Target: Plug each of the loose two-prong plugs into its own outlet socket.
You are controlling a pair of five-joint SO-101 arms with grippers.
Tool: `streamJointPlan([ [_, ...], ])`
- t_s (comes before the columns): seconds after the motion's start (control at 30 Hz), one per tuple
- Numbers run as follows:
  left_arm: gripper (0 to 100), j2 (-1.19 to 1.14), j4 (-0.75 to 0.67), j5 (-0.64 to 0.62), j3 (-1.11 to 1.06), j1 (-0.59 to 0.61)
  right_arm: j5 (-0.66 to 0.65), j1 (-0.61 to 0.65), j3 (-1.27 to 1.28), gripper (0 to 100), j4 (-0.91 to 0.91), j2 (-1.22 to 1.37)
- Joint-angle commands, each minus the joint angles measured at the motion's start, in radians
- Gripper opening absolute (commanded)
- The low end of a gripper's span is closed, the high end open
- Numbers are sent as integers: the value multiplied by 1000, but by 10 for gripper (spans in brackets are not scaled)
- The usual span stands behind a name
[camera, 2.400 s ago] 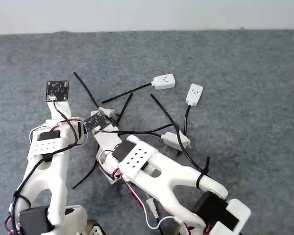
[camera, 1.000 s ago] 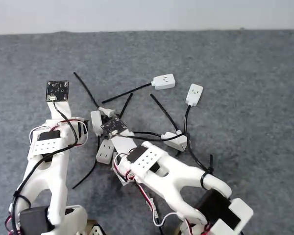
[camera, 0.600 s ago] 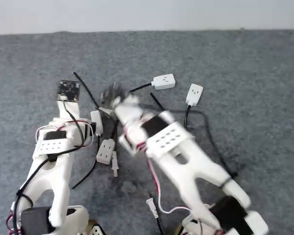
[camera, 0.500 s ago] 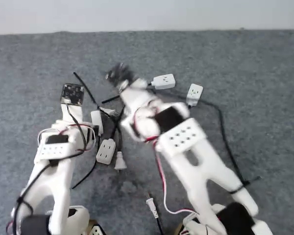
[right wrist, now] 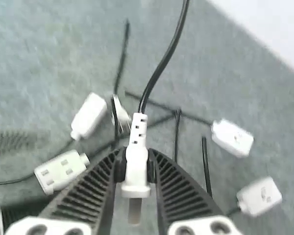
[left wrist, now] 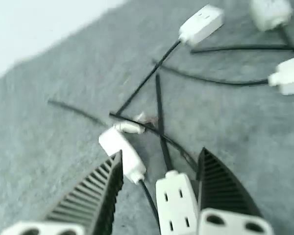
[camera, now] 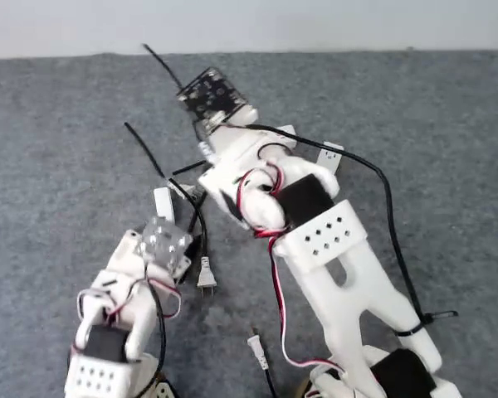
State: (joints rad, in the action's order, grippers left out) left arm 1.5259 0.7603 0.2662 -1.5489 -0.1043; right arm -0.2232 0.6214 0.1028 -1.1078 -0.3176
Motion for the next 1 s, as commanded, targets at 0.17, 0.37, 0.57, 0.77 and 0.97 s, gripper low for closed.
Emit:
streamJointPlan([
  [0.17, 240, 255, 143, 26, 71, -21, -11, 151, -86, 8, 19, -58],
  [0.37, 239, 295, 112, 157, 196, -86, -18, 159, -169, 8, 18, -85],
  [0.57, 239, 292, 114, 302, 277, -212, -20, 163, -227, 8, 18, -124],
  [0.77, 239, 292, 112, 396, 375, -331, -20, 163, -262, 8, 18, -133],
  [0.97, 239, 292, 106, 499, 450, -356, -20, 199, -276, 8, 15, -133],
])
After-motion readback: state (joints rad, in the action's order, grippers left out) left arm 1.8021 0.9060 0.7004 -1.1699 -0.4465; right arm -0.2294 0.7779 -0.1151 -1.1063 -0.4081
